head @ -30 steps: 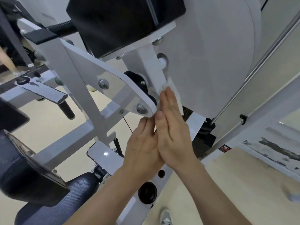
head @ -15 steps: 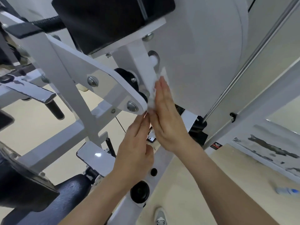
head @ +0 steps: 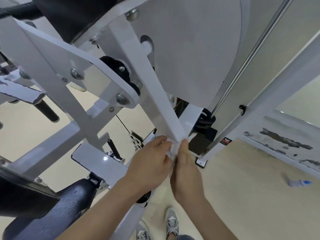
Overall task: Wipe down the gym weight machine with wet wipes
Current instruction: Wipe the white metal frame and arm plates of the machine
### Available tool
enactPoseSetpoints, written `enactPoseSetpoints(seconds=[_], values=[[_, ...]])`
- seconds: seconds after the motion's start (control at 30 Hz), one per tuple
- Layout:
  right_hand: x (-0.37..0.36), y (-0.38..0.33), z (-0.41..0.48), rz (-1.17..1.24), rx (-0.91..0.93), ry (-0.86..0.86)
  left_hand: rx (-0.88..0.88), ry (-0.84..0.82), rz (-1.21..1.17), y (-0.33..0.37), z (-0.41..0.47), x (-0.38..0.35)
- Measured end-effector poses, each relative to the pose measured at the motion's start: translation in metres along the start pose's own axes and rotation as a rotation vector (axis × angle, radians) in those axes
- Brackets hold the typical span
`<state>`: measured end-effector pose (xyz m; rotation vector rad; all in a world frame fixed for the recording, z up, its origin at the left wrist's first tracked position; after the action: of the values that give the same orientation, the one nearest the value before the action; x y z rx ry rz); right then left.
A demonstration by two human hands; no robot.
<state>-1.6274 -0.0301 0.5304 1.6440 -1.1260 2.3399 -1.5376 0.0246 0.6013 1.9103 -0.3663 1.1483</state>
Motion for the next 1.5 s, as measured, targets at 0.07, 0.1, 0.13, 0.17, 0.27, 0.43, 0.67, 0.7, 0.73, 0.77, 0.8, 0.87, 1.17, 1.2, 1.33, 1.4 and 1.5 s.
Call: enactPoseSetpoints(seconds=[0.07, 0.1, 0.13, 0.17, 0.27, 0.43, 0.67, 0.7, 0.73, 0.77, 0.8, 0.87, 1.17, 1.2, 1.33, 1.4, 1.5], values=[[-0.014, -0.004, -0.03, 0.383, -0.193, -0.004, 0.017, -0.009, 0.07, 0.0, -0.001, -0.003], [-0.017, -0.007, -0.035, 0.626, -0.312, 0.047, 0.024, 0.003, 0.075, -0.001, -0.002, -0.003], [-0.016, -0.006, -0.032, 0.816, -0.45, 0.115, 0.033, 0.014, 0.067, -0.001, -0.003, -0.001], [-0.014, -0.003, -0.025, 0.96, -0.55, 0.176, 0.039, 0.022, 0.057, -0.001, -0.005, 0.0], [-0.002, 0.004, 0.019, 1.044, -0.538, 0.252, 0.039, 0.021, 0.036, -0.004, -0.008, -0.002], [-0.009, -0.03, -0.005, 0.924, -0.138, 0.116, 0.026, 0.109, 0.037, -0.011, -0.019, -0.003], [-0.044, -0.033, -0.037, 1.141, -0.229, 0.054, 0.018, 0.265, 0.138, -0.021, -0.062, 0.007], [-0.039, -0.021, -0.022, 1.105, -0.253, 0.115, 0.037, 0.284, 0.146, -0.024, -0.07, 0.008], [-0.036, -0.01, -0.007, 1.083, -0.289, 0.169, 0.059, 0.297, 0.154, -0.028, -0.077, 0.008], [-0.034, -0.002, 0.005, 1.067, -0.32, 0.215, 0.077, 0.307, 0.168, -0.031, -0.085, 0.008], [-0.03, 0.002, 0.012, 1.077, -0.33, 0.259, 0.083, 0.317, 0.183, -0.033, -0.092, 0.008], [-0.024, -0.006, 0.01, 1.09, -0.301, 0.322, 0.057, 0.311, 0.214, -0.034, -0.105, 0.008], [-0.07, -0.115, -0.131, 1.225, -0.168, 0.215, -0.173, 0.17, 0.7, -0.059, -0.178, -0.006], [-0.074, -0.129, -0.145, 1.11, -0.132, 0.213, -0.207, 0.178, 0.742, -0.064, -0.191, -0.006], [-0.068, -0.152, -0.159, 0.91, -0.085, 0.273, -0.221, 0.224, 0.692, -0.101, -0.241, 0.006], [-0.056, -0.136, -0.138, 0.925, -0.197, 0.361, -0.173, 0.238, 0.668, -0.118, -0.255, 0.014], [-0.047, -0.121, -0.113, 0.933, -0.334, 0.369, -0.144, 0.252, 0.599, -0.128, -0.268, 0.022]])
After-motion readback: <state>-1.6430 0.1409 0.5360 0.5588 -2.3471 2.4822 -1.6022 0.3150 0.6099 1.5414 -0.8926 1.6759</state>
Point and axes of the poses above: each hand's wrist, its own z-axis towards the middle knuckle, its own x-axis out of the back of the hand, y = z × x, the point moved 7 cm from there along z, towards the middle knuckle, and after that the axes turned 10 degrees about x, right-handed, at the moved point
